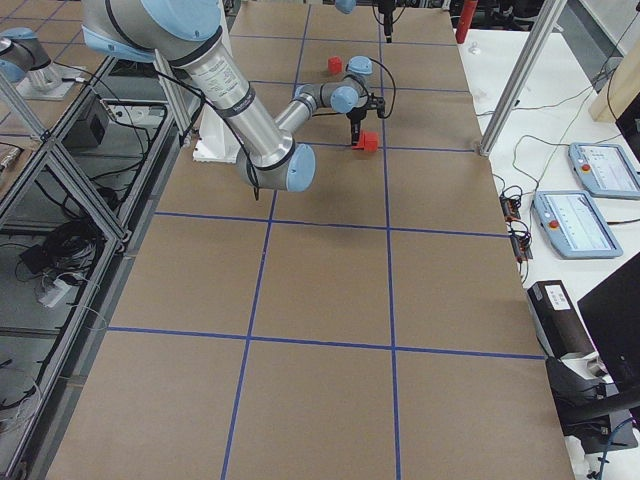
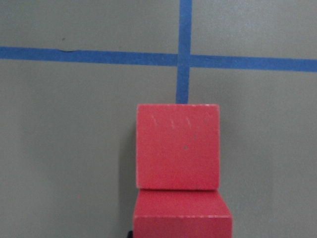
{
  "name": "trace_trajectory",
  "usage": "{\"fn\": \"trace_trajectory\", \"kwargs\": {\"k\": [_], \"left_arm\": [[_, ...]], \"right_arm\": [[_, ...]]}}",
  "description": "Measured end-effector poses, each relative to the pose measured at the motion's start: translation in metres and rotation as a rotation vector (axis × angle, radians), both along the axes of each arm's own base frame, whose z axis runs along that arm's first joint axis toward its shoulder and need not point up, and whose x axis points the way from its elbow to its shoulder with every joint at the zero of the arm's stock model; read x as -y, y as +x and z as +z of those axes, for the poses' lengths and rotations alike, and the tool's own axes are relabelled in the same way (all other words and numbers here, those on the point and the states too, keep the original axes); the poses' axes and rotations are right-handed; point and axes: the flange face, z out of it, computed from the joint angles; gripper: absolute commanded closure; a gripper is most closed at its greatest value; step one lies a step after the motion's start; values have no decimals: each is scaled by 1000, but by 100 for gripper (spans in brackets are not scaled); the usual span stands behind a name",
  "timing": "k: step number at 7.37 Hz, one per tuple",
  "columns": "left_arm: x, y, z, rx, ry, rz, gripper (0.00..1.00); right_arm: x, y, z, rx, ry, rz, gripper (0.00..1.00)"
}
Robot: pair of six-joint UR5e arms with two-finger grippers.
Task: Form red blocks into L shape at center
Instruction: 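Carry the red cube with the right gripper beside the placed cube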
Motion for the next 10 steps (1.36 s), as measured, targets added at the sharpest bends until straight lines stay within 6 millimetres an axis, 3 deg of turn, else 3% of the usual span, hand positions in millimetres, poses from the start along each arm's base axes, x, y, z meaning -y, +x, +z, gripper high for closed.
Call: {"fn": "trace_trajectory", "kwargs": {"k": [1,2,3,4,10], "left_arm": [[0,0,0,0,-1,0,1],[1,0,1,1,-2,0,1],[1,0,1,1,-2,0,1],[1,1,2,2,-3,0,1],[1,1,2,0,-1,0,0]], "right_arm": [[1,-1,2,1,2,1,100],[1,-1,2,3,3,3,85],[2,-1,1,4,4,4,11],[2,-1,1,4,5,7,1],[4,0,-3,4,17,23,1]]}}
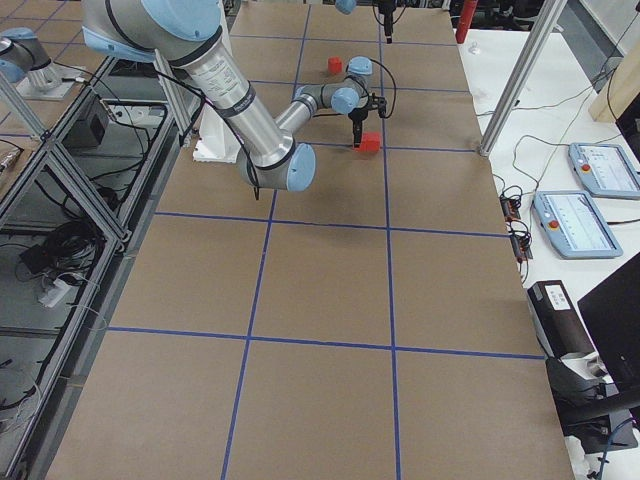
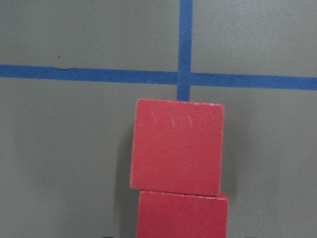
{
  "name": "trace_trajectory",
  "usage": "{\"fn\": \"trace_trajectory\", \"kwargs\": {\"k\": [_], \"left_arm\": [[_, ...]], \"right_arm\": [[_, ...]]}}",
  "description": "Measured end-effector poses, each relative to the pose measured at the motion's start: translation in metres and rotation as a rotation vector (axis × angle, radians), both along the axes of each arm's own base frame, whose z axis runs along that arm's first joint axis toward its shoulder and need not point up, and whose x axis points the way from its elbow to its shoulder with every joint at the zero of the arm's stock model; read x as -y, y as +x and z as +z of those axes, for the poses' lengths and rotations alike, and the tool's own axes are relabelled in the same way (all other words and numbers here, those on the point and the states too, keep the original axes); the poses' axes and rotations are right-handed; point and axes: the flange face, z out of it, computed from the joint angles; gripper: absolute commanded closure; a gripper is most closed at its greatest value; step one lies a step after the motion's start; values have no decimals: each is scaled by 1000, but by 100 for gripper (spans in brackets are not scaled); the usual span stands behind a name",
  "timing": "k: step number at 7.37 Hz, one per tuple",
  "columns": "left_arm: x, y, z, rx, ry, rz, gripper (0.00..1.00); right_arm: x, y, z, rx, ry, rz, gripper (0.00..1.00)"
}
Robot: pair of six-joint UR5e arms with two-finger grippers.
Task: Form red blocks into L shape at center
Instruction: 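Carry the red cube with the right gripper beside the placed cube, then raise the right gripper away while the left gripper grasps the remaining red cube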
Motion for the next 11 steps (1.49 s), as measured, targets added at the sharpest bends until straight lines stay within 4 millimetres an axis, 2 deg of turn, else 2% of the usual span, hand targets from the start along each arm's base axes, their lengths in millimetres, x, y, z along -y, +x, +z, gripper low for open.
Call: {"fn": "trace_trajectory", "kwargs": {"k": [2,3,4,6,7,9,10,11], "left_arm": [[-3,-2,1,-8,-21,-20,0],[-9,-3,4,-22,-59,-52,0],[-24,-7,13,-36,-105,-88,0],[-78,-9,38,-41,-208,-143,0],[-101,6,46,-37,-246,-180,0],[-145,59,62,-28,-296,-249,0],[-162,76,70,-15,-309,-261,0],[-176,82,77,2,-312,-263,0]], "right_arm": [[11,12,-13,20,4,15,1],[24,29,-17,33,-1,26,1],[39,52,-15,47,-9,38,1],[60,116,16,57,17,52,1],[66,143,33,56,38,44,1],[84,194,60,62,59,18,1],[94,216,72,65,71,5,1],[101,231,79,70,76,-6,1]]}}
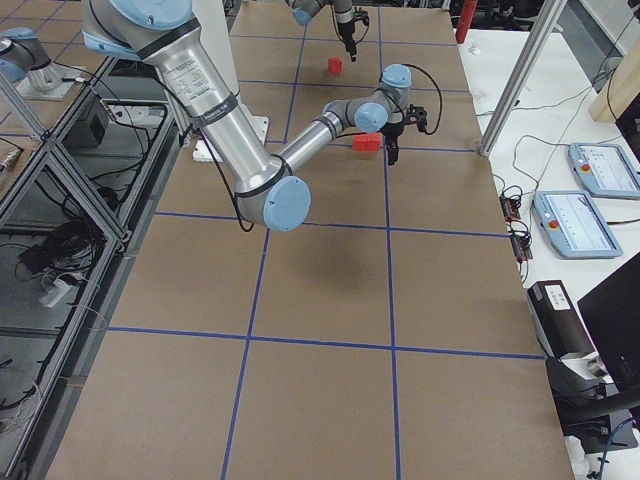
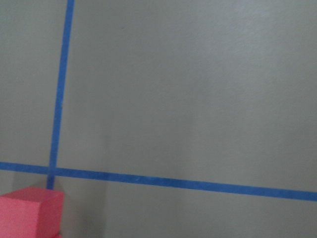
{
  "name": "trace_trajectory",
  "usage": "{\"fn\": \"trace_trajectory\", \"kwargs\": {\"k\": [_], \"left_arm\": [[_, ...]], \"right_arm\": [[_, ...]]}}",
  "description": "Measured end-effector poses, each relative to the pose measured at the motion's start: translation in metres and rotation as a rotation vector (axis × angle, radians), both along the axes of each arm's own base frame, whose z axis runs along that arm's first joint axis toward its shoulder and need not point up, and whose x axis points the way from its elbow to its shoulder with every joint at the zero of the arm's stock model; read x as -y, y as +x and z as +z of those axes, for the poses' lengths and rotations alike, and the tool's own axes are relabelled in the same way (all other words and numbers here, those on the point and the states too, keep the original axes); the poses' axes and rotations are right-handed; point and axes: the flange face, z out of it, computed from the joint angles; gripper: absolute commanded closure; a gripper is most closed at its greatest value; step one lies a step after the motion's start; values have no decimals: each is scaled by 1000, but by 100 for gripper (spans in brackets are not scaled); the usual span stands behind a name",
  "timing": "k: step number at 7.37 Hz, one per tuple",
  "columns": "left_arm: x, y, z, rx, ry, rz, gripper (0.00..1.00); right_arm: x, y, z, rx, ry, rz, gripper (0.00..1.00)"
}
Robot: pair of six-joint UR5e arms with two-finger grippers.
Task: Form red blocks into L shape at center
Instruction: 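Raise the right gripper away while the left gripper grasps the remaining red cube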
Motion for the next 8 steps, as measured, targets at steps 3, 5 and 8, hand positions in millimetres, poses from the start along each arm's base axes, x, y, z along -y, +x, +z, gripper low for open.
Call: {"fn": "trace_trajectory", "kwargs": {"k": [3,5,8], "left_arm": [[-22,-11,14,32,-1,18,0],[-27,-5,16,33,-4,31,0],[-35,9,23,41,-15,62,0]], "right_arm": [[4,11,7,9,-3,-13,1],[3,12,11,6,-7,-13,1],[3,12,16,2,-12,-13,1]]}}
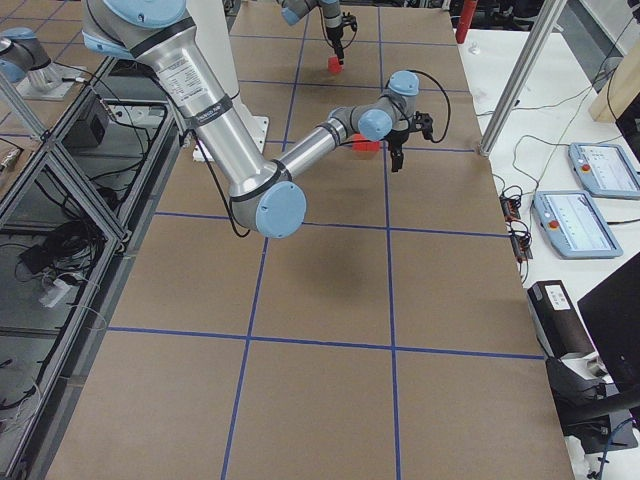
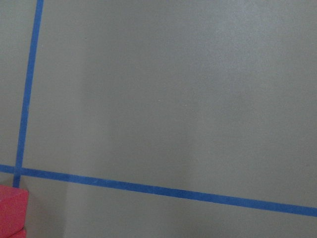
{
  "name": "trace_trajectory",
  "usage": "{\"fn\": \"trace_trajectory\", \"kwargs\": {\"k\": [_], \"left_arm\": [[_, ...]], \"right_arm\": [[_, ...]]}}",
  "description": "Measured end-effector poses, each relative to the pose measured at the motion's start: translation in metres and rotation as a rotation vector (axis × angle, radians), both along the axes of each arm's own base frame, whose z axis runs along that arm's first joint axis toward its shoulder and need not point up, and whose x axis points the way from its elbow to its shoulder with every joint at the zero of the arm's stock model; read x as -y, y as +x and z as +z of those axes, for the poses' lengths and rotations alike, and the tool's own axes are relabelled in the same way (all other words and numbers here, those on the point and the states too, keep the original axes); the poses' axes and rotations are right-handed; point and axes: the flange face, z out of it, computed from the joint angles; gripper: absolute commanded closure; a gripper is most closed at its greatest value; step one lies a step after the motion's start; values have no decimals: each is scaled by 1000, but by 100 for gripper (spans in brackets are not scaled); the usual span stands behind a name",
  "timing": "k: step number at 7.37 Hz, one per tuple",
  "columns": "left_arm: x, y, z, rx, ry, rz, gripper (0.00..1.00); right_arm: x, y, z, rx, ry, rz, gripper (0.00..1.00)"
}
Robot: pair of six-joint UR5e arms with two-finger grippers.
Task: Form red blocks into L shape at center
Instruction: 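Raise the right gripper away while the left gripper grasps the remaining red cube, then carry the red cube with the left gripper toward the two-cube column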
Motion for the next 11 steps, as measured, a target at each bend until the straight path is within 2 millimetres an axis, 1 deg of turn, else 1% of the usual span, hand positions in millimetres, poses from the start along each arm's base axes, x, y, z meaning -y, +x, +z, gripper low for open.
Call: {"fn": "trace_trajectory", "kwargs": {"k": [1,2,3,4,5,6,7,8,9,10,11], "left_arm": [[-3,4,7,9,-8,11,0],[-5,7,12,17,-17,20,9],[-6,9,16,20,-22,25,70],[-7,10,16,19,-27,29,100],[-9,10,16,11,-37,37,100],[-12,8,9,-7,-49,50,100],[-14,3,-7,-33,-53,57,100],[-13,-4,-31,-52,-53,51,100],[-7,-12,-54,-57,-56,31,100],[5,-15,-74,-53,-68,0,100],[25,-6,-99,-49,-99,-44,100]], "right_arm": [[0,0,1,-1,-1,0,1],[-1,0,1,-2,-1,1,1],[-1,0,1,-2,-1,2,1],[-1,0,1,-1,0,2,1],[-1,1,0,0,0,2,1],[-2,1,-1,2,2,3,1],[-2,2,-2,4,3,3,1],[-2,2,-4,6,6,3,1],[-4,4,-6,11,10,3,1],[-6,7,-6,14,14,3,1],[-9,13,-4,16,18,5,1]]}}
